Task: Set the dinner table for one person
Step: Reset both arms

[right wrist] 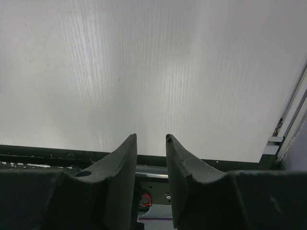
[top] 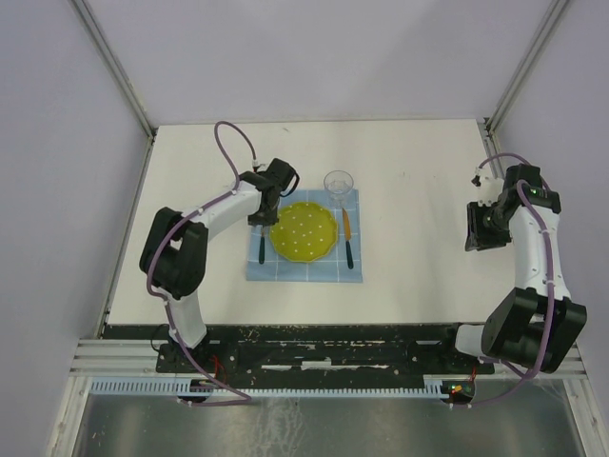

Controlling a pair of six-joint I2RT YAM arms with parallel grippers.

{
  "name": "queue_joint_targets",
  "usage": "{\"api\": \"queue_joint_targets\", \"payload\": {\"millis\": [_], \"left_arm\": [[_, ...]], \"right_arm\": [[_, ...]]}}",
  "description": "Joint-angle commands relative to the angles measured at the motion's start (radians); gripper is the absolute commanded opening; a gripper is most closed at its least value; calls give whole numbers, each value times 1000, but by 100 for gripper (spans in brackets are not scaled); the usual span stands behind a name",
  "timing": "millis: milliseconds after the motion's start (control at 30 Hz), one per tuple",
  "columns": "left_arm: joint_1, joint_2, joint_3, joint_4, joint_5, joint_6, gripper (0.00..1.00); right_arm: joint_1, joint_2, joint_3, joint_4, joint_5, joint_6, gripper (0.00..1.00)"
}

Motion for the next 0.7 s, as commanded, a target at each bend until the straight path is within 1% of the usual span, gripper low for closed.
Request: {"api": "queue_joint_targets", "payload": {"millis": [0,100,200,233,300,367,433,500,567,633,667], "left_arm": [[4,-6,79,12,-41,72,32],[4,-25,113,15,-68,135,30],[11,-82,113,63,-89,227,29],[18,-107,109,82,-74,252,29],[56,-153,98,107,5,284,30],[99,-196,88,120,116,307,31],[135,-226,83,105,193,321,34],[170,-264,66,112,260,367,35],[205,-324,11,176,262,422,38],[237,-406,-72,283,255,486,42],[251,-435,-110,326,260,517,46]], "right_arm": [[-3,-15,-17,16,-16,9,39],[-2,4,-6,17,-50,19,39],[-2,30,30,19,-66,12,40],[0,44,46,17,-71,2,41],[18,74,85,9,-62,-23,41],[38,110,122,-11,-62,-40,41],[64,145,167,-27,-77,-41,41],[109,169,205,-29,-81,-31,41],[165,193,236,-14,-76,-16,41],[233,221,265,8,-60,9,41],[265,238,280,20,-56,23,41]]}}
